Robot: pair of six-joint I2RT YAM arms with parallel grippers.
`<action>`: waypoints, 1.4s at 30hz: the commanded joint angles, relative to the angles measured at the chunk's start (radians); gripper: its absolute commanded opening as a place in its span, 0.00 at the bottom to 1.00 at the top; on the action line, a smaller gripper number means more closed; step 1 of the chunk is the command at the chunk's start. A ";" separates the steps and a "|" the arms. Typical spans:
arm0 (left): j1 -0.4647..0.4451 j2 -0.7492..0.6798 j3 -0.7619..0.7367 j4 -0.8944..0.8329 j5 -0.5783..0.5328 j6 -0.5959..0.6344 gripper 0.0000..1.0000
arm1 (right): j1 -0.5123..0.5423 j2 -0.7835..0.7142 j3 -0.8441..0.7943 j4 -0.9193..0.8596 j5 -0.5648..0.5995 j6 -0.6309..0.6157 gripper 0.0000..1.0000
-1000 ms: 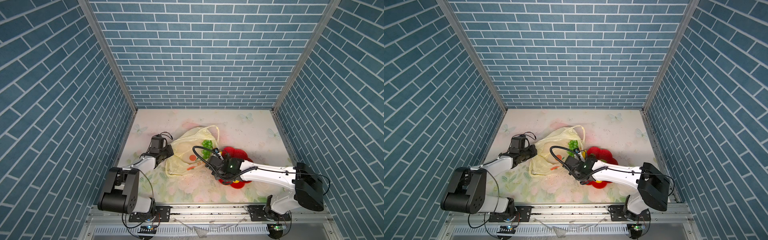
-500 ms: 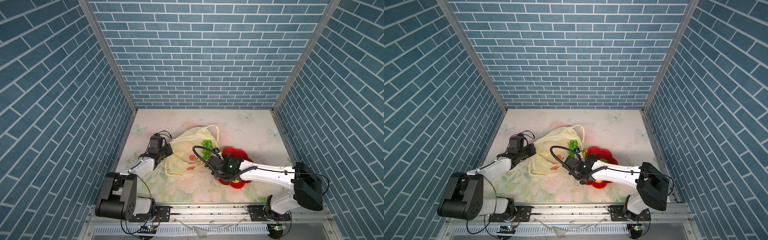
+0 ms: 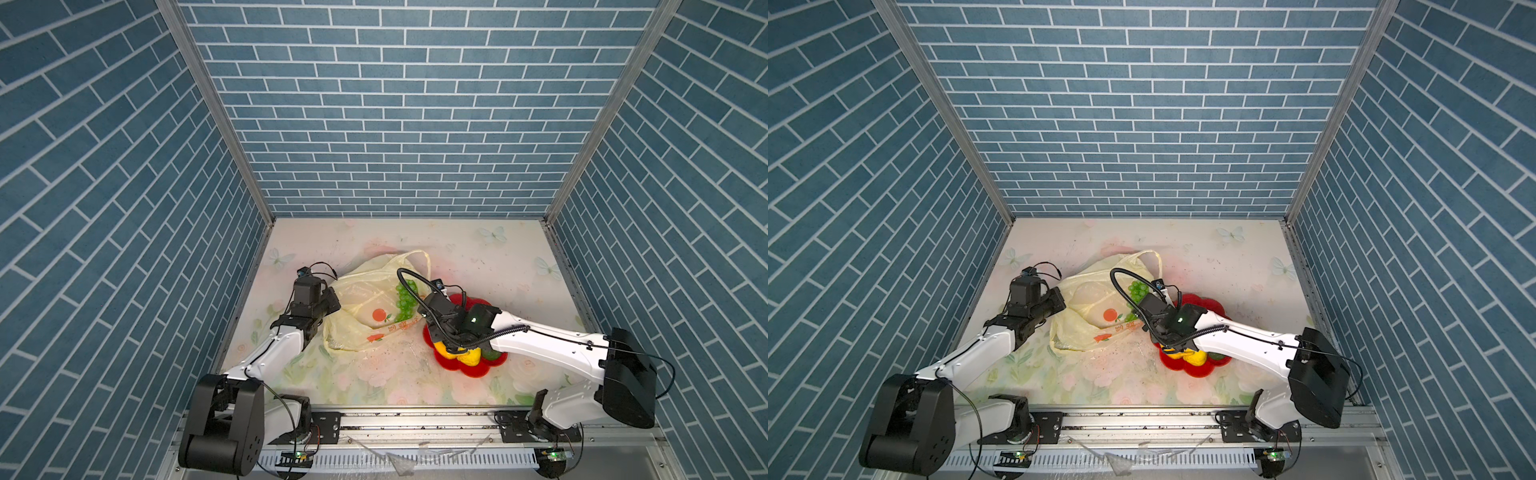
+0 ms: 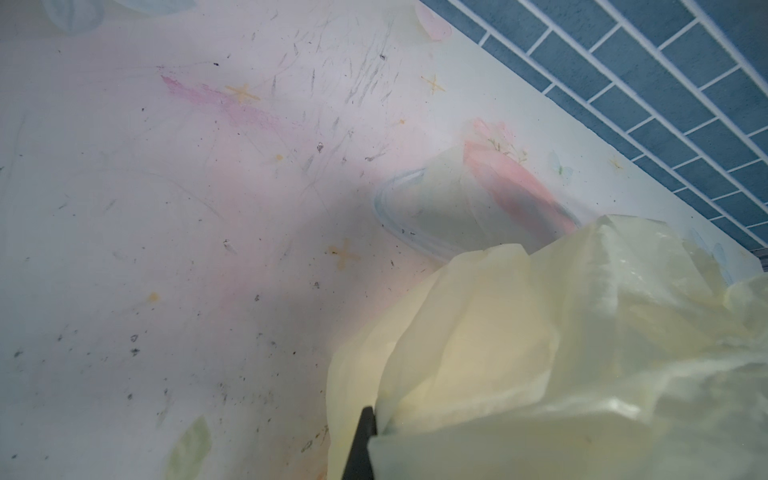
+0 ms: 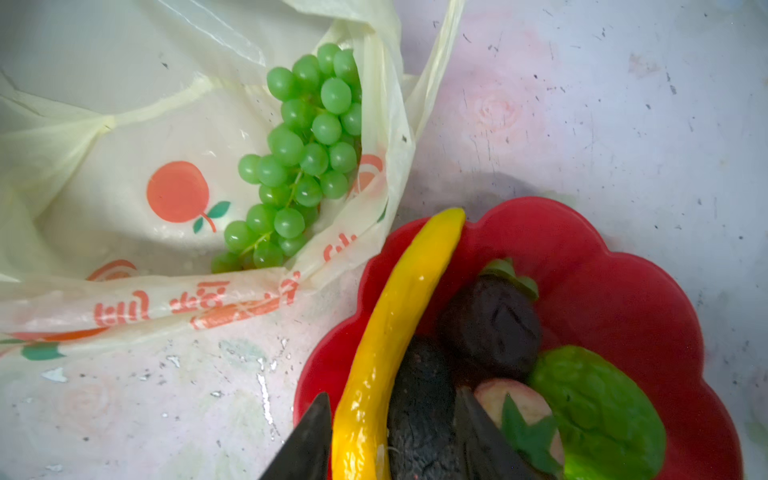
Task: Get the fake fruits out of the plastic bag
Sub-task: 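Reach the right gripper into the bag and grasp the green grapes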
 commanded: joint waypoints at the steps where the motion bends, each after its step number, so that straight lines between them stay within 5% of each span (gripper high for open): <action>1: 0.005 0.008 -0.003 0.005 0.015 0.006 0.00 | -0.042 0.041 0.113 0.080 -0.080 -0.064 0.49; 13: -0.059 0.036 0.036 -0.001 0.027 0.056 0.00 | -0.143 0.396 0.468 0.067 -0.233 -0.026 0.45; 42: -0.115 0.039 0.051 -0.019 -0.028 0.076 0.00 | -0.183 0.637 0.607 -0.031 -0.171 0.050 0.73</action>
